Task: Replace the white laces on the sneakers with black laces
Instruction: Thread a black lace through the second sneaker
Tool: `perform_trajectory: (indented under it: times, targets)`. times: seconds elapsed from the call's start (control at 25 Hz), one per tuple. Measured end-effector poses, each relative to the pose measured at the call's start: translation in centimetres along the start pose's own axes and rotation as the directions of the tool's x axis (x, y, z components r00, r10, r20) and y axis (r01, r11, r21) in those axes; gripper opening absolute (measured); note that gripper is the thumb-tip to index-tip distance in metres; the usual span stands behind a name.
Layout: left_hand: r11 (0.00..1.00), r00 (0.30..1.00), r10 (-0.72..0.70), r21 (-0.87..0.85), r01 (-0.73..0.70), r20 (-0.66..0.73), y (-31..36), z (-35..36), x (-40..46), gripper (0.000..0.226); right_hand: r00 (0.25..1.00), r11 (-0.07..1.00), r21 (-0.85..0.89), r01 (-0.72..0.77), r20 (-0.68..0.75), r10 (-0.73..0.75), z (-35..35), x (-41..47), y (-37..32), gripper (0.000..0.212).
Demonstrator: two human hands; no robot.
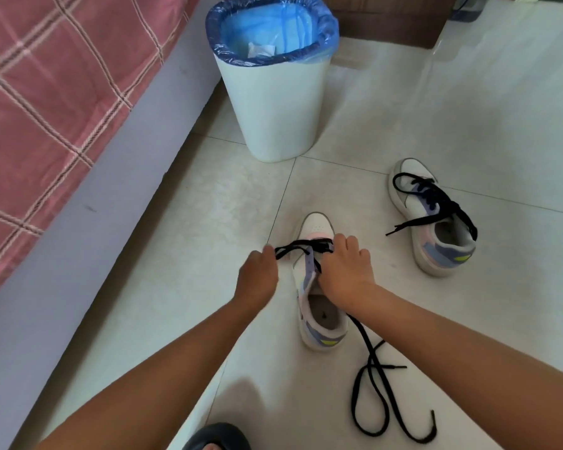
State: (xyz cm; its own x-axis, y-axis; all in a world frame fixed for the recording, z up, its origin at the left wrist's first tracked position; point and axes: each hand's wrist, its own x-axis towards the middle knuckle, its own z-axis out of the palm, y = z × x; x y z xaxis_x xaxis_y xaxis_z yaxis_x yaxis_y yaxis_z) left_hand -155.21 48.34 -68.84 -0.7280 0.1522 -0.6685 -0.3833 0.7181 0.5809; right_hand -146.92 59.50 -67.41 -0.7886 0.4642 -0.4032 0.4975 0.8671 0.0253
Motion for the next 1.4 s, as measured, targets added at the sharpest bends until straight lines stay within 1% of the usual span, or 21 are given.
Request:
perform_trajectory:
  times: [0.04, 0.08, 0.12, 0.16, 0.2, 0.24, 0.32, 0.44, 0.52, 0.56, 0.68, 0.76, 0.84, 0.88, 0.96, 1.0, 1.04, 1.12, 1.2, 1.32, 1.4]
  targets:
    - [0.975, 0.983, -0.161, -0.142, 0.172, 0.084, 0.6, -0.4, 1.3, 0.043, 1.0, 0.999, 0.038, -0.014, 0.012, 0.014, 0.2, -0.1, -0.1, 0.027]
    - [0.916, 0.933, -0.28, -0.229, 0.33, 0.226, 1.1, -0.6, 2.2, 0.043, 1.0, 0.994, 0.107, -0.02, 0.008, 0.02, 0.3, -0.2, -0.1, 0.025]
    - [0.858, 0.87, -0.342, -0.26, 0.443, 0.356, 1.2, -0.5, 3.0, 0.042, 1.0, 0.983, 0.184, -0.028, 0.015, 0.026, 0.3, -0.5, -0.1, 0.023]
    - [0.818, 0.825, -0.357, -0.28, 0.503, 0.439, 1.2, 0.0, 3.7, 0.038, 1.0, 0.963, 0.266, -0.028, 0.0, 0.029, 0.5, -0.8, 0.1, 0.02]
    - [0.8, 0.806, -0.345, -0.299, 0.52, 0.481, 1.1, 0.5, 4.1, 0.031, 1.0, 0.945, 0.325, -0.018, -0.001, 0.019, 0.3, -1.2, 0.4, 0.019]
    - [0.8, 0.814, -0.322, -0.32, 0.507, 0.484, 1.2, 1.0, 4.4, 0.023, 1.0, 0.931, 0.364, 0.009, -0.031, 0.003, 0.4, -1.5, 0.8, 0.017]
    - [0.808, 0.875, -0.236, -0.415, 0.419, 0.423, 1.7, 1.3, 4.8, 0.011, 0.998, 0.888, 0.457, 0.054, -0.059, -0.03, 0.9, -2.3, 1.8, 0.014]
    - [0.836, 0.967, 0.01, -0.533, 0.133, 0.256, 3.3, -0.5, 4.7, 0.006, 0.996, 0.811, 0.58, 0.085, -0.068, -0.056, 1.3, -3.1, 2.4, 0.012]
    - [0.89, 0.958, 0.176, -0.452, -0.057, 0.228, 4.0, -2.2, 3.9, 0.006, 0.992, 0.796, 0.593, 0.12, -0.091, -0.082, 1.5, -3.6, 2.1, 0.008]
    - [0.923, 0.944, 0.206, -0.371, -0.1, 0.259, 4.1, -2.9, 3.4, 0.007, 0.992, 0.795, 0.594, 0.122, -0.104, -0.074, 1.6, -3.8, 1.9, 0.007]
    - [0.987, 0.882, 0.125, -0.144, -0.065, 0.454, 2.5, -4.0, 1.0, 0.01, 0.992, 0.861, 0.508, 0.032, -0.12, 0.034, 2.3, -4.1, 1.3, 0.015]
    - [0.997, 0.882, 0.075, -0.044, -0.061, 0.465, 0.3, -3.2, -1.0, 0.004, 0.993, 0.865, 0.499, -0.055, -0.065, 0.101, 2.3, -4.4, 0.8, 0.019]
    - [0.988, 0.909, 0.055, 0.109, -0.109, 0.412, -2.3, -1.7, -3.2, 0.031, 0.995, 0.851, 0.521, -0.064, -0.033, 0.095, 2.2, -4.6, 0.5, 0.019]
    - [0.962, 0.912, 0.085, 0.203, -0.179, 0.402, -3.4, -0.8, -4.4, 0.042, 0.995, 0.844, 0.532, -0.063, -0.032, 0.095, 2.2, -4.6, 0.5, 0.02]
    - [0.927, 0.872, 0.176, 0.22, -0.302, 0.457, -5.3, 1.4, -6.6, 0.048, 0.993, 0.818, 0.573, -0.058, -0.049, 0.105, 1.9, -4.5, 0.5, 0.019]
    - [0.936, 0.863, 0.188, 0.181, -0.302, 0.47, -5.9, 2.5, -7.2, 0.048, 0.993, 0.803, 0.594, -0.048, -0.055, 0.1, 1.9, -4.4, 0.5, 0.018]
    - [0.948, 0.875, 0.175, 0.162, -0.273, 0.452, -6.3, 3.5, -7.5, 0.044, 0.995, 0.8, 0.599, -0.021, -0.067, 0.077, 2.1, -4.4, 0.7, 0.018]
    - [0.945, 0.923, 0.149, 0.224, -0.239, 0.356, -6.2, 4.9, -6.9, 0.027, 0.994, 0.817, 0.572, 0.071, -0.106, -0.012, 2.5, -4.6, 1.1, 0.015]
    - [0.927, 0.95, 0.143, 0.3, -0.227, 0.276, -5.4, 5.4, -6.2, 0.019, 0.976, 0.857, 0.486, 0.172, -0.2, -0.082, 2.6, -5.3, 1.7, 0.006]
    - [0.93, 0.964, 0.14, 0.304, -0.206, 0.225, -4.6, 5.5, -5.2, 0.026, 0.903, 0.912, 0.246, 0.329, -0.363, -0.228, 2.8, -7.0, 3.1, 0.027]
    - [0.929, 0.971, 0.119, 0.321, -0.182, 0.206, -4.2, 5.5, -4.8, 0.028, 0.863, 0.896, 0.168, 0.412, -0.389, -0.324, 2.9, -8.5, 3.8, 0.031]
